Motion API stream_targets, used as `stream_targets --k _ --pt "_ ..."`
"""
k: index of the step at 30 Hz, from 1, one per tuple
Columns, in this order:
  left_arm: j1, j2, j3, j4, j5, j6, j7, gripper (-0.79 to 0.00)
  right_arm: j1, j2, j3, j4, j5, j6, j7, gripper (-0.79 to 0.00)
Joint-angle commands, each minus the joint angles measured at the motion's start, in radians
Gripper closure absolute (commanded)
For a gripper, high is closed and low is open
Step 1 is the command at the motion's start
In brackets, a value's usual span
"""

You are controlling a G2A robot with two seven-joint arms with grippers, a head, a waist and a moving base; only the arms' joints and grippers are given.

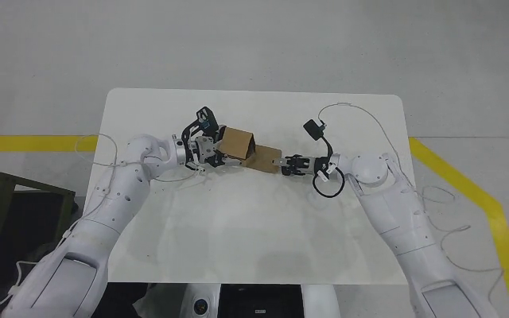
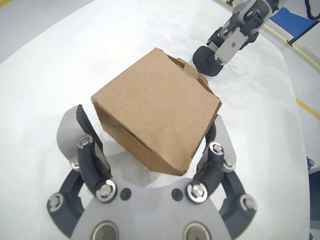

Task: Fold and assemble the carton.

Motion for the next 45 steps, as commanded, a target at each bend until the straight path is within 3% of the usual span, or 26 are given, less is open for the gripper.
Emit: stream_targets --k 1,16,38,41,45 --pt "0.0 0.0 0.0 0.001 -0.001 -0.001 0.0 -0.785 0.011 -0.004 -0.012 0.022 0.006 -0.009 -0.005 -0.357" --pt "-0.002 -0.003 -0.004 -0.003 -0.008 -0.002 -0.004 -0.785 0.108 -0.053 -0.105 0.152 0.153 -0.089 -0.04 -0.36" --pt "-0.003 -0.003 -0.011 0.005 -0.003 -0.011 -0.011 -0.785 0.265 -0.131 -0.239 0.334 0.217 -0.188 -0.023 -0.382" --pt "-0.003 -0.003 -0.01 0.006 -0.002 -0.013 -0.013 -0.785 0.279 -0.139 -0.249 0.351 0.217 -0.197 -0.02 -0.428" --pt "-0.003 -0.004 -0.009 0.005 0.001 -0.016 -0.016 -0.785 0.297 -0.148 -0.256 0.369 0.22 -0.209 -0.019 -0.61"
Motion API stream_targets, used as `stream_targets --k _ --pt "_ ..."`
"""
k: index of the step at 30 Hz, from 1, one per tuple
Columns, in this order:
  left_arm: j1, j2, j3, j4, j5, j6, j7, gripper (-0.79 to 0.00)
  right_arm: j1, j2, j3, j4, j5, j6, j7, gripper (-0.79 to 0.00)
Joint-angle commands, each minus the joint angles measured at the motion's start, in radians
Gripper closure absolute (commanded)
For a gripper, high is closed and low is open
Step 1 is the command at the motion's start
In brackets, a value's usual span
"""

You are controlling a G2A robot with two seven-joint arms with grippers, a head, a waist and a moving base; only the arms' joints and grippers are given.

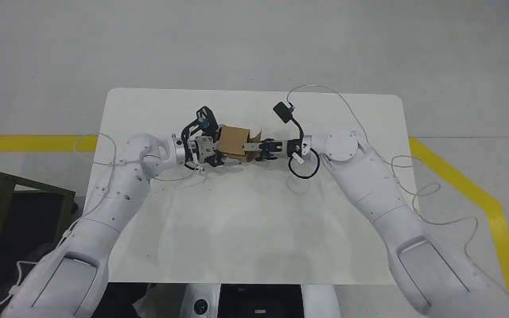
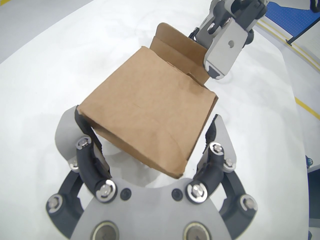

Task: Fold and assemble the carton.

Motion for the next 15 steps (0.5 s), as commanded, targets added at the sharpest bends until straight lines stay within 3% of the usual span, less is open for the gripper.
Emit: stream_targets --k 1,2,3,4,10,15 --pt "0.0 0.0 0.0 0.0 0.002 -0.001 -0.001 -0.785 0.007 -0.003 -0.002 0.005 -0.001 -0.006 -0.001 -0.656" --pt "0.001 0.0 0.0 0.001 0.003 -0.003 -0.002 -0.785 0.012 -0.004 -0.002 0.009 0.0 -0.009 0.0 -0.69" --pt "0.001 0.0 -0.001 0.001 0.003 -0.004 -0.002 -0.785 0.014 -0.005 -0.002 0.01 0.0 -0.011 0.0 -0.779" --pt "0.001 0.001 -0.001 0.003 0.004 -0.004 -0.003 -0.785 0.016 -0.006 0.0 0.009 0.002 -0.018 0.001 -0.785" --pt "0.001 0.001 -0.001 0.005 0.005 -0.009 -0.008 -0.785 0.018 -0.008 0.01 0.015 0.021 -0.043 0.007 -0.699" --pt "0.001 0.001 0.0 0.003 0.004 -0.01 -0.01 -0.785 0.021 -0.013 0.006 0.023 0.024 -0.053 0.017 -0.72"
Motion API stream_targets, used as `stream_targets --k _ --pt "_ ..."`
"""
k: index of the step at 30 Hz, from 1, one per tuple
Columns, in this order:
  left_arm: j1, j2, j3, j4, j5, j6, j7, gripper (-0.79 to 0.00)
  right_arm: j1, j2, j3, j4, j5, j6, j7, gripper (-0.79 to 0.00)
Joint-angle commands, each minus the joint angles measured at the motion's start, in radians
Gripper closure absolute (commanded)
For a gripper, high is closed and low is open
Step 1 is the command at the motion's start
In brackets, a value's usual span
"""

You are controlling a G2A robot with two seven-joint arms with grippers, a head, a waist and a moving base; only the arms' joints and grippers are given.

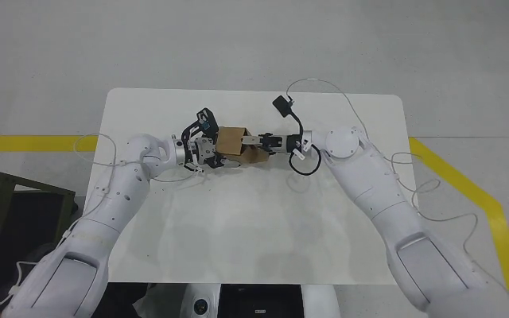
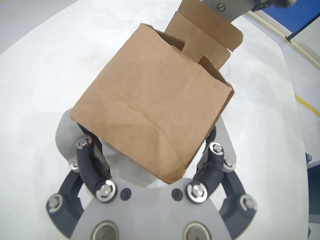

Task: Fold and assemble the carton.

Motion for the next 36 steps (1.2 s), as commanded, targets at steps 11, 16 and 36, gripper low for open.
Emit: stream_targets --k 11,16,36 --pt "-0.005 0.004 -0.02 0.005 -0.013 0.007 0.011 -0.785 -0.014 0.03 0.046 0.0 -0.075 0.089 -0.005 -0.785" --pt "-0.001 0.004 -0.026 -0.009 -0.03 0.012 0.013 -0.785 -0.053 0.056 0.09 -0.075 -0.097 0.125 0.005 -0.785" --pt "0.018 0.004 -0.026 -0.043 -0.03 0.018 0.009 -0.785 -0.101 0.054 0.106 -0.167 -0.006 0.06 -0.003 -0.73"
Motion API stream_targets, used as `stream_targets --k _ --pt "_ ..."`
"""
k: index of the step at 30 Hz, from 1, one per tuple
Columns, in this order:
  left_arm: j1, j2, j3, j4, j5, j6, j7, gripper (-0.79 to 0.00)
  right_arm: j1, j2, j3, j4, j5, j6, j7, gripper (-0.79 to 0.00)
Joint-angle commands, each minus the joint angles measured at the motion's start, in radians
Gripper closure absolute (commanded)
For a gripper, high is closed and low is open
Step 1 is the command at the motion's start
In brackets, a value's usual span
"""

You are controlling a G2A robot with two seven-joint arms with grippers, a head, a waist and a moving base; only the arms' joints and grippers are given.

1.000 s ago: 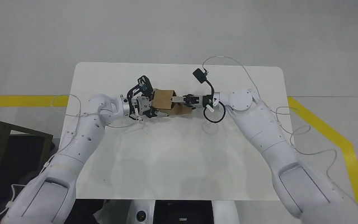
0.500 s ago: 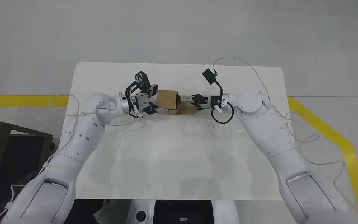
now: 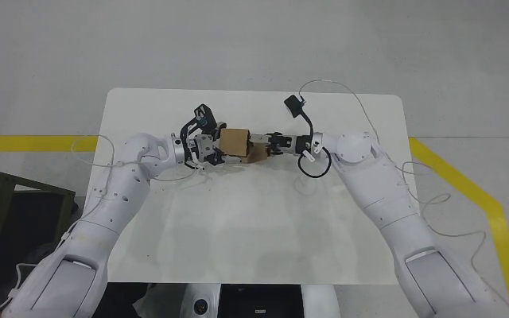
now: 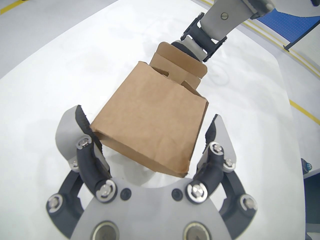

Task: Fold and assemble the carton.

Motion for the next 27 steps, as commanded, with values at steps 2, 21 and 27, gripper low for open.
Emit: stream_targets --k 2,21,27 --pt "-0.001 -0.001 0.001 -0.002 -0.001 -0.001 -0.001 -0.785 0.007 -0.007 -0.01 0.015 0.022 -0.014 0.003 -0.727" --pt "-0.005 -0.002 0.0 0.013 -0.006 -0.001 -0.007 -0.785 0.055 -0.063 -0.07 0.202 0.151 -0.132 0.011 -0.372" --pt "-0.006 -0.002 -0.001 0.016 -0.005 -0.001 -0.009 -0.785 0.059 -0.069 -0.075 0.235 0.146 -0.127 0.014 -0.345"
